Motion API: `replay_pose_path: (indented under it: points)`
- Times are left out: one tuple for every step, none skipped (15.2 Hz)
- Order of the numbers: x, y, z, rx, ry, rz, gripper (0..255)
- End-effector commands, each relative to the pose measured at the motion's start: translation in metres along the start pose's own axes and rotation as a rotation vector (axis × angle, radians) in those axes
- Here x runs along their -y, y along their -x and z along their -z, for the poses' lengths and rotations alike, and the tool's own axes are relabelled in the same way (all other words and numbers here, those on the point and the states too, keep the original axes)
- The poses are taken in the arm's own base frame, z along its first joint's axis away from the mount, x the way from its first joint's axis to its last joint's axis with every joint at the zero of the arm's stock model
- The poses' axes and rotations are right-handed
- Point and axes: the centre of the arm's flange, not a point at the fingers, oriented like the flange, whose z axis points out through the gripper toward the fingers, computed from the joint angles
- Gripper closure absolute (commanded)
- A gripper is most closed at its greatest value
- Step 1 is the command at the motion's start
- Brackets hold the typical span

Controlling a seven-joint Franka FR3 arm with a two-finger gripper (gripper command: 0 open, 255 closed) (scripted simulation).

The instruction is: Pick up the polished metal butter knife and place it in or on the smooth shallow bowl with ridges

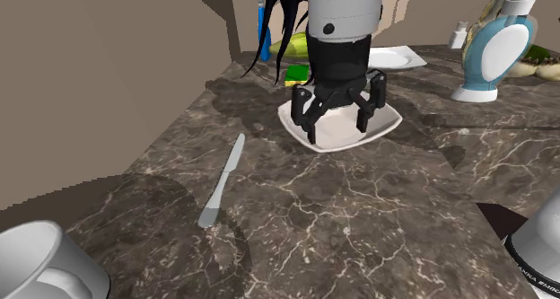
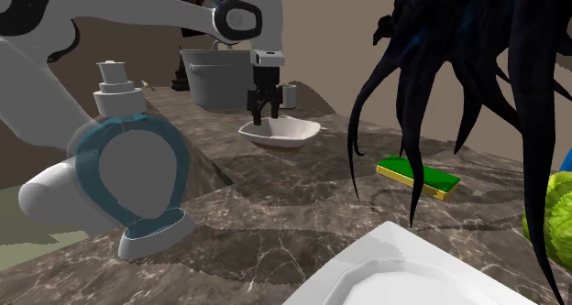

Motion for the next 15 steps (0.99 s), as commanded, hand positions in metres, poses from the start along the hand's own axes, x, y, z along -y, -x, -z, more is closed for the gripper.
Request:
replay_pose_path:
  points:
    - [0.026, 0.0, 0.002, 0.0, -0.012, -0.046, 0]
    - [0.039, -0.001, 0.002, -0.002, -0.016, -0.067, 0]
    - [0.051, -0.001, 0.002, -0.003, -0.021, -0.088, 0]
    - [0.064, -0.003, 0.003, -0.004, -0.025, -0.11, 0]
    - [0.076, -0.004, 0.003, -0.005, -0.03, -0.131, 0]
    - [0.089, -0.006, 0.003, -0.006, -0.034, -0.152, 0]
    - [0.101, -0.008, 0.003, -0.007, -0.039, -0.174, 0]
    - [0.113, -0.01, 0.004, -0.008, -0.043, -0.195, 0]
    - [0.125, -0.012, 0.004, -0.009, -0.048, -0.216, 0]
    - [0.138, -0.015, 0.005, -0.01, -0.052, -0.238, 0]
    - [0.15, -0.018, 0.005, -0.012, -0.057, -0.259, 0]
    - [0.162, -0.021, 0.006, -0.013, -0.061, -0.28, 0]
    - [0.174, -0.025, 0.007, -0.014, -0.066, -0.302, 0]
    - [0.183, -0.028, 0.007, -0.015, -0.069, -0.318, 0]
    - [0.183, -0.028, 0.002, -0.015, -0.069, -0.318, 0]
